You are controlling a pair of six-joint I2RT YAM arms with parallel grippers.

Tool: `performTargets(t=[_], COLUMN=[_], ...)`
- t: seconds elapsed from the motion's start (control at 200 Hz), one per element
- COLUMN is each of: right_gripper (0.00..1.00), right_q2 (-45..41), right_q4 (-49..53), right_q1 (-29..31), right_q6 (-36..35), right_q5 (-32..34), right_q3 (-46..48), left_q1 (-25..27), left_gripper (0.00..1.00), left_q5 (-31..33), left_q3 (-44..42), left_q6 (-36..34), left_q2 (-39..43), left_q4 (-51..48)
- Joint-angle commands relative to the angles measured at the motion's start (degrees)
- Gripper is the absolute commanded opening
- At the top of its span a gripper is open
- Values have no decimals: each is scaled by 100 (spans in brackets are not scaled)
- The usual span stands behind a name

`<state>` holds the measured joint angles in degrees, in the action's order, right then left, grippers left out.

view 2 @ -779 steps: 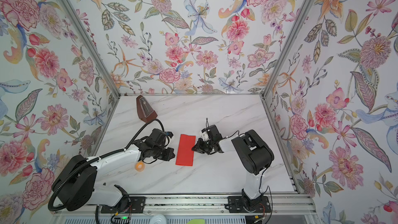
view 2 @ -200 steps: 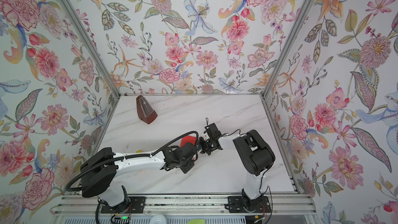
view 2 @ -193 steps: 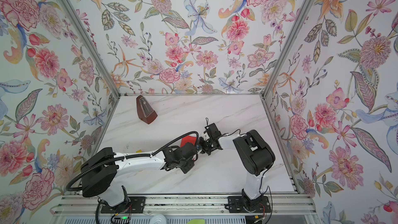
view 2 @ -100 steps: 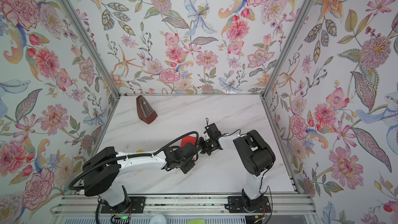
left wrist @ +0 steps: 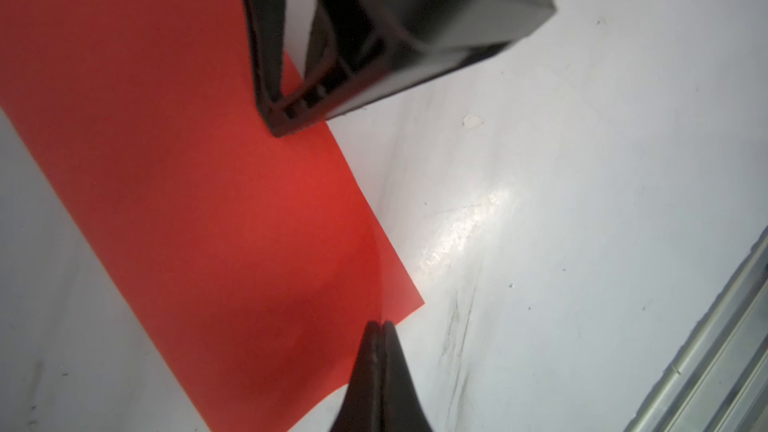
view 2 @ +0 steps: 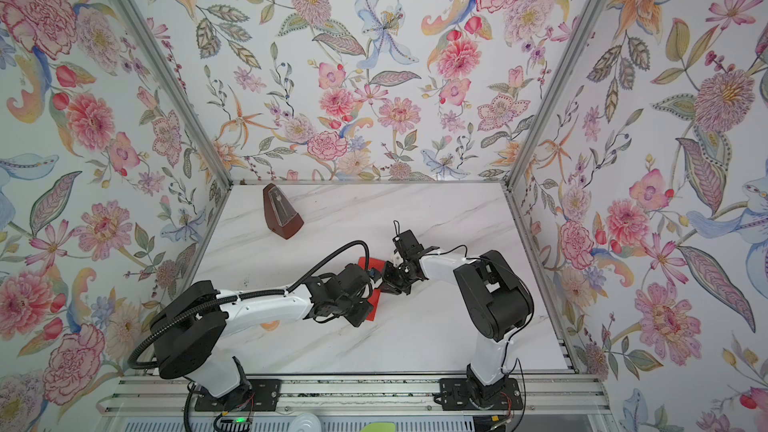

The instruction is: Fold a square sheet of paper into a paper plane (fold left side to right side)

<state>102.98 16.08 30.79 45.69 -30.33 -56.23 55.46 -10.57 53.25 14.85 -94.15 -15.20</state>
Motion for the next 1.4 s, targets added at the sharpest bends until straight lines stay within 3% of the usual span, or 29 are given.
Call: performTargets(t=[0.0,0.285,0.49,0.701,0.856,1.391], right_gripper=[30,37,16,6,5,2], right_q2=[-445,-1475,-1770,-1605,-1320,-490], right_q4=[1028,1557,1187,-396,-960,-872], right_q1=[-15,-290,-353,-322,-233,-205], right_q6=[-501,-541,-419,210,392,104], right_q5=[565,1166,1029,19,-144,91], right_q3=[-192,143,648,1319,1465,1518], left_q1=[-157,-295,-334,-383,-422,-693], left_gripper=[0,0,0,0,0,0], left_q5=[-507,-824,-806,-840,-901,-1143], left_q3=[-13,141,150,151,90,-79], left_q6=[442,1190,1753,2034,2065,1828], left_q2=[-86,-447,-539,-576,-605,-655], left_q4=[436,1088,1692,2062,2095,1864])
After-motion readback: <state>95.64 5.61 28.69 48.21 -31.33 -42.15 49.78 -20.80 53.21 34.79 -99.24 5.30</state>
